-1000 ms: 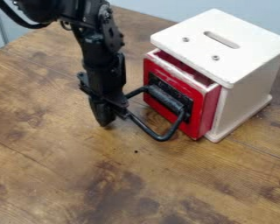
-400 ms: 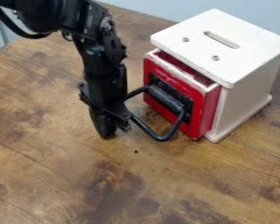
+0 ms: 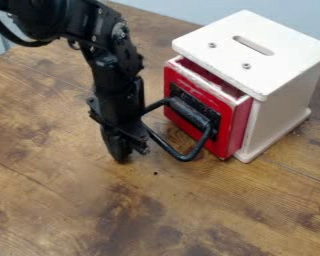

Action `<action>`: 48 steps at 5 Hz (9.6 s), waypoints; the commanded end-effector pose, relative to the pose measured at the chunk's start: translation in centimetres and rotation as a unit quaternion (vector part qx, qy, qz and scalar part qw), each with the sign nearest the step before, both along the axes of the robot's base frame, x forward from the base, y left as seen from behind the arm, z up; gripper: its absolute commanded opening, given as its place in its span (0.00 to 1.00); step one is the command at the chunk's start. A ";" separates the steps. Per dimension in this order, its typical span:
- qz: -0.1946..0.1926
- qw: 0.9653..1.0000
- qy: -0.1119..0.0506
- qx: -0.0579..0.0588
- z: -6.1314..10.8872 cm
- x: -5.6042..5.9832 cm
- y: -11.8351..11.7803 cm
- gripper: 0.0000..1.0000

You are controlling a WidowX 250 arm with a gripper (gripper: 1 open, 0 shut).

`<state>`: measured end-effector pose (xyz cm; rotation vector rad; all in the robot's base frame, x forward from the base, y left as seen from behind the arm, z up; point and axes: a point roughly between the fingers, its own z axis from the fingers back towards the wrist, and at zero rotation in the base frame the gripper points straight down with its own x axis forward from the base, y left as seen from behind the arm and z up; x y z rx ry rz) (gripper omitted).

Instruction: Close the drawer

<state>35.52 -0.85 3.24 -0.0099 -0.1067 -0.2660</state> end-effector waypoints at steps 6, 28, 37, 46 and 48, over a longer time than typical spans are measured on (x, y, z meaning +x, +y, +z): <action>-0.040 0.999 -0.026 -0.008 8.8 5.5 -3.5 0.00; 0.051 0.998 -0.021 -0.007 9.1 7.9 -5.7 1.00; -0.002 0.999 -0.035 -0.010 14.2 5.3 -5.5 1.00; -0.005 0.999 -0.032 -0.006 13.0 6.1 -5.2 1.00; -0.002 0.999 -0.037 -0.007 13.9 5.8 -5.0 1.00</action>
